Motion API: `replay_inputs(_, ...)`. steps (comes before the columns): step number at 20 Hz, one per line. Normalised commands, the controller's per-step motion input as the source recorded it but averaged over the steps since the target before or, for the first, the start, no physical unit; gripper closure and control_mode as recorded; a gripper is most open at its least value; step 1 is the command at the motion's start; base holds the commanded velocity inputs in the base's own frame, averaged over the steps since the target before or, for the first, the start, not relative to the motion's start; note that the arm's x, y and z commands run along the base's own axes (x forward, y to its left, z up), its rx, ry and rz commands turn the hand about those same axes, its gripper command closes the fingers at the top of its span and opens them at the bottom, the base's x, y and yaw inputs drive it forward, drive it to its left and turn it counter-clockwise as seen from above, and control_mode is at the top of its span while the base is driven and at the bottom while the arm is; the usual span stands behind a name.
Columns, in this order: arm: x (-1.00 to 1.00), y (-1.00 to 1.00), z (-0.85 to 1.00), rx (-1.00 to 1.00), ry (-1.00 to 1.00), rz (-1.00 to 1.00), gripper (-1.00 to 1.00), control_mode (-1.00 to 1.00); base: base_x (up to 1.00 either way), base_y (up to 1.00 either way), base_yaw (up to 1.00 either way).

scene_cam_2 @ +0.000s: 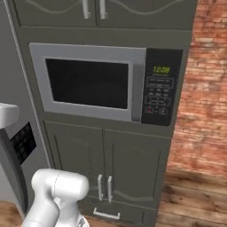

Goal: Take the garlic and carrot from the second highest rack and move them to the highest rack where the cucumber and garlic are located, to maximize freezer space. Close the freezer door after rearranging.

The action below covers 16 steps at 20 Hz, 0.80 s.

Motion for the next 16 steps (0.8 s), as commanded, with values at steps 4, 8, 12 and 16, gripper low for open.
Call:
replay_inputs(4,0.0,0.0,0.0,0.0,0.0,0.0,-1.0,1.0,0.62,-0.29,0.59)
replay_inputs(8,0.0,0.0,0.0,0.0,0.0,0.0,-1.0,1.0,0.63,-0.13,0.64)
replay_inputs(12,0.0,0.0,0.0,0.0,0.0,0.0,-1.0,1.0,0.56,-0.11,0.59)
replay_inputs(16,0.0,0.0,0.0,0.0,0.0,0.0,-1.0,1.0,0.28,-0.03,0.42)
